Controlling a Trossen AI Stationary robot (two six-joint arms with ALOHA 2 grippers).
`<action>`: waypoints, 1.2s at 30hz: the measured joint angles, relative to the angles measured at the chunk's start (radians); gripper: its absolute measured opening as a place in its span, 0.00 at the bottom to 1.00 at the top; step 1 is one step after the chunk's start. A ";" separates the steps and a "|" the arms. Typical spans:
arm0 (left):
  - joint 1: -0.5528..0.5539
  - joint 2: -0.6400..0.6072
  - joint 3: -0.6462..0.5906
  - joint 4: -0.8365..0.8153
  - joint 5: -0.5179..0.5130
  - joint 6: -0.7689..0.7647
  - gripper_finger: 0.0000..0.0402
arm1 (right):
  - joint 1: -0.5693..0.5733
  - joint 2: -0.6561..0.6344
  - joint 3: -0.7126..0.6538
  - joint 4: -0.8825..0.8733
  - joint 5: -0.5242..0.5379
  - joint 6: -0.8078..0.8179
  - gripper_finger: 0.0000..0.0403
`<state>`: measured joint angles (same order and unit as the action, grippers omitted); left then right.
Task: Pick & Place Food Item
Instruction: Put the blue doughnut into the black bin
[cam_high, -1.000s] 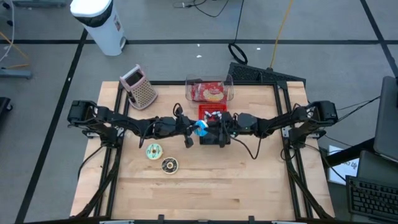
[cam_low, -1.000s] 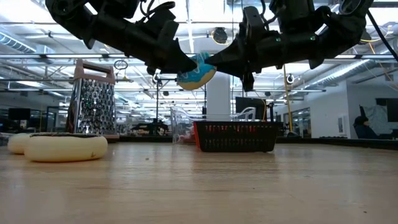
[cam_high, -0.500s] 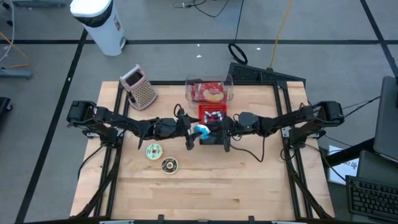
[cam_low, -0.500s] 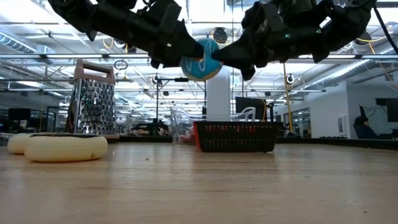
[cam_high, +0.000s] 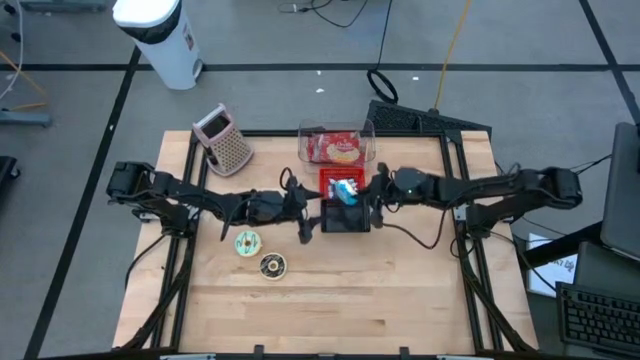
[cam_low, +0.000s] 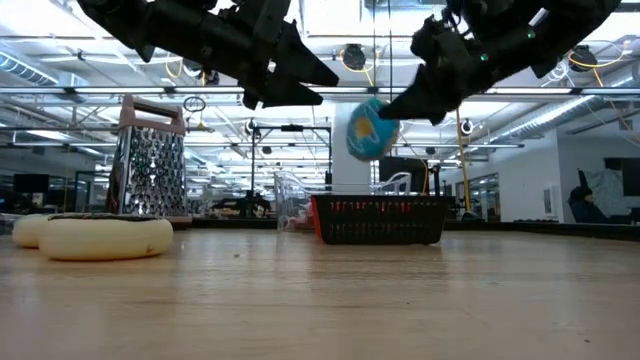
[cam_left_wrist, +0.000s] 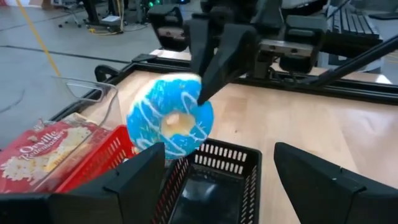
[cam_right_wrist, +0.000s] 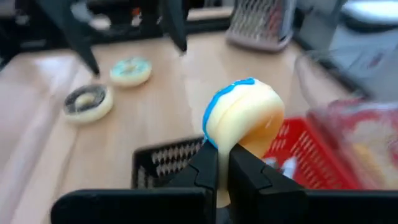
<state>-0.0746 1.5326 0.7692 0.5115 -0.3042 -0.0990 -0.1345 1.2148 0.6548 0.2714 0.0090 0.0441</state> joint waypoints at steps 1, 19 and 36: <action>0.000 0.000 0.000 -0.001 0.001 0.000 0.75 | -0.004 -0.005 0.000 -0.023 -0.026 0.000 0.02; 0.000 0.002 -0.002 -0.037 0.000 -0.012 0.71 | 0.005 -0.001 -0.121 -0.113 -0.088 0.354 0.02; 0.001 0.002 -0.003 -0.038 0.000 -0.010 0.70 | 0.005 0.013 -0.155 -0.024 -0.091 0.391 0.02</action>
<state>-0.0734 1.5345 0.7666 0.4737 -0.3046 -0.1093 -0.1291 1.2281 0.4999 0.2474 -0.0818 0.4347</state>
